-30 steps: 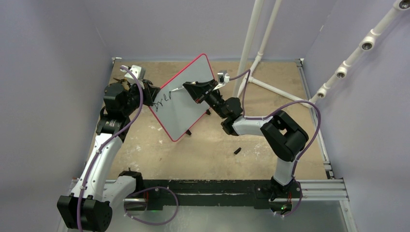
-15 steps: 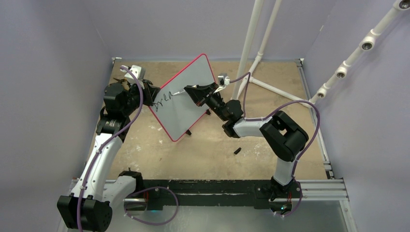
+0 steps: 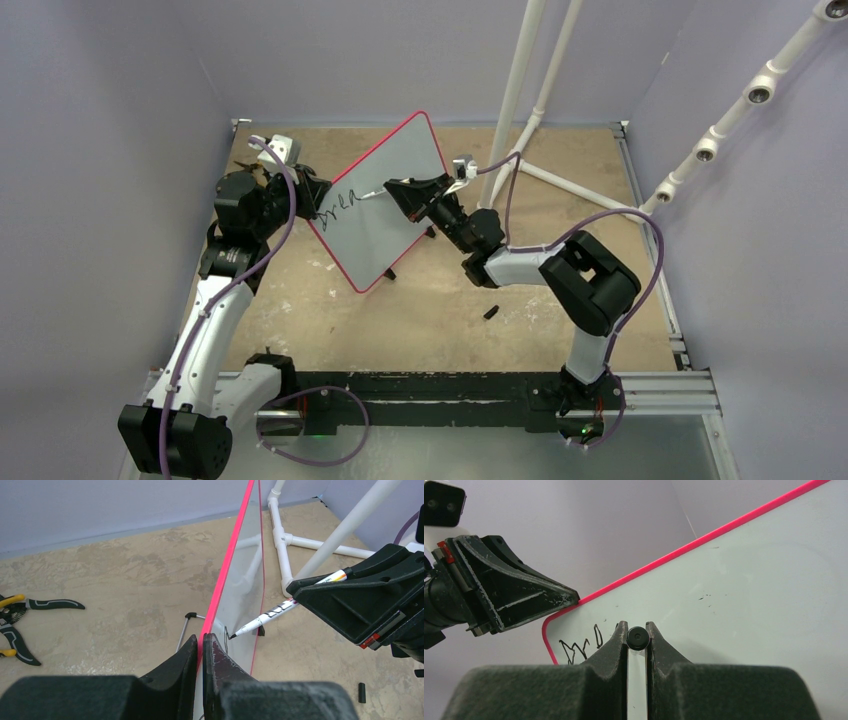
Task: Write a sentence on the whiteboard
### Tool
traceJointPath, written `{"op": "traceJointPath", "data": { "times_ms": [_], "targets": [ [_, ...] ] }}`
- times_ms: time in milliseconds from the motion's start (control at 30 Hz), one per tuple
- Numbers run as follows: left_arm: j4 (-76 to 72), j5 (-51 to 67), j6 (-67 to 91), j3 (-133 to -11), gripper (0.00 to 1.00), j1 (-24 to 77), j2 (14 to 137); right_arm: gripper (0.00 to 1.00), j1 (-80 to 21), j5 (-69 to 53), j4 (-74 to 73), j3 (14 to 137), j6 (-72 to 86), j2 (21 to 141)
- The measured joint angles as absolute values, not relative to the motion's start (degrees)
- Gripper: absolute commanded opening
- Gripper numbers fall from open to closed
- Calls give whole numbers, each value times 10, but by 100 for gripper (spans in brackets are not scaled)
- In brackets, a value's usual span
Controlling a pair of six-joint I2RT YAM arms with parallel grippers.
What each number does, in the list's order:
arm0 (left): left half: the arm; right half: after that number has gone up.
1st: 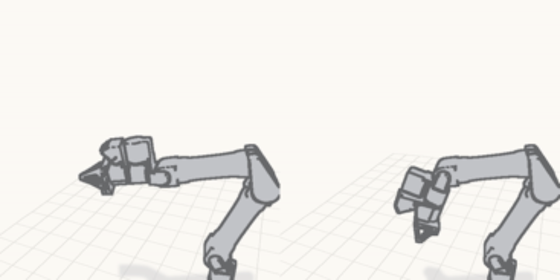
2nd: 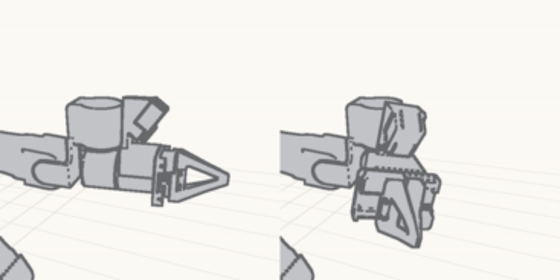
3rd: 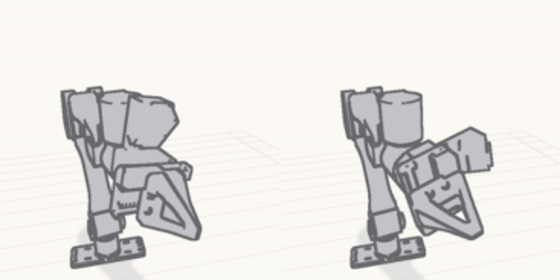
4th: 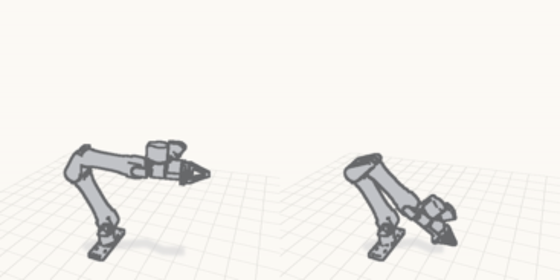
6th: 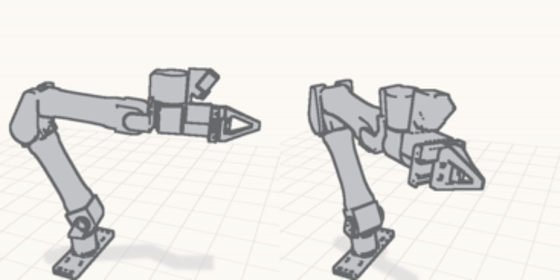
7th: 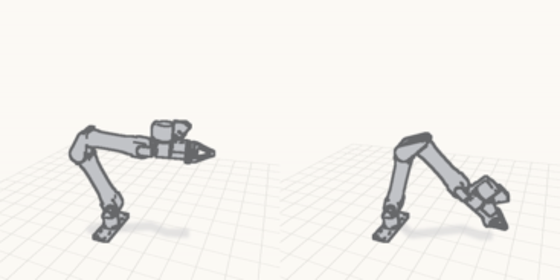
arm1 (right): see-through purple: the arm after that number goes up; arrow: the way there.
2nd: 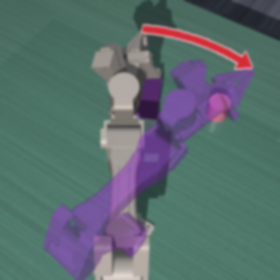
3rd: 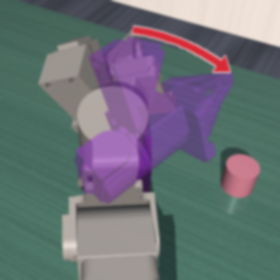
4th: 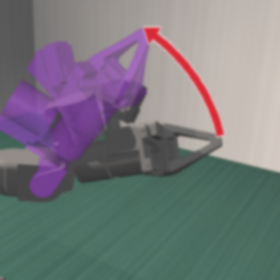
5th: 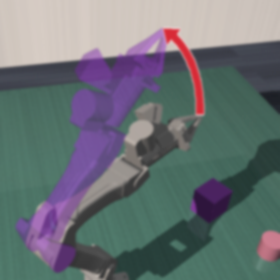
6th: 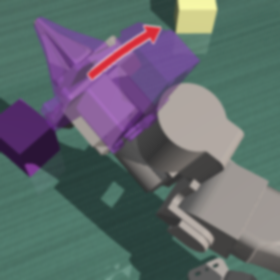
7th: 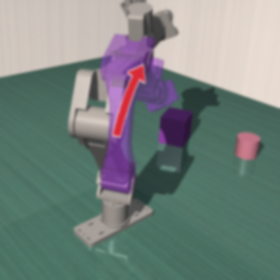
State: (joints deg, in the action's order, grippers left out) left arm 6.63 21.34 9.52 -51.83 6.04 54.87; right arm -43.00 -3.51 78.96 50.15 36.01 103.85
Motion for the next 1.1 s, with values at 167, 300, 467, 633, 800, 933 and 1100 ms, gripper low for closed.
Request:
{"op": "traceJointPath", "data": {
  "times_ms": [167, 300, 467, 633, 800, 933, 1100],
  "targets": [
    [66, 217, 102, -518, 15, 60, 549, 0, -430, -34, 775, 501, 354, 1024],
    [72, 219, 111, -519, 25, 60, 549, 0, -426, -30, 760, 482, 345, 974],
    [85, 220, 124, -535, 36, 60, 550, 0, -407, -27, 759, 453, 336, 889],
    [85, 239, 141, -576, 51, 60, 570, 0, -383, -31, 739, 409, 328, 812],
    [82, 278, 151, -610, 57, 61, 617, 0, -347, -56, 692, 376, 317, 732],
    [82, 320, 158, -644, 59, 61, 686, 0, -316, -93, 659, 366, 310, 683],
    [86, 347, 158, -666, 62, 61, 754, 0, -306, -152, 618, 359, 296, 646]
  ]
}}
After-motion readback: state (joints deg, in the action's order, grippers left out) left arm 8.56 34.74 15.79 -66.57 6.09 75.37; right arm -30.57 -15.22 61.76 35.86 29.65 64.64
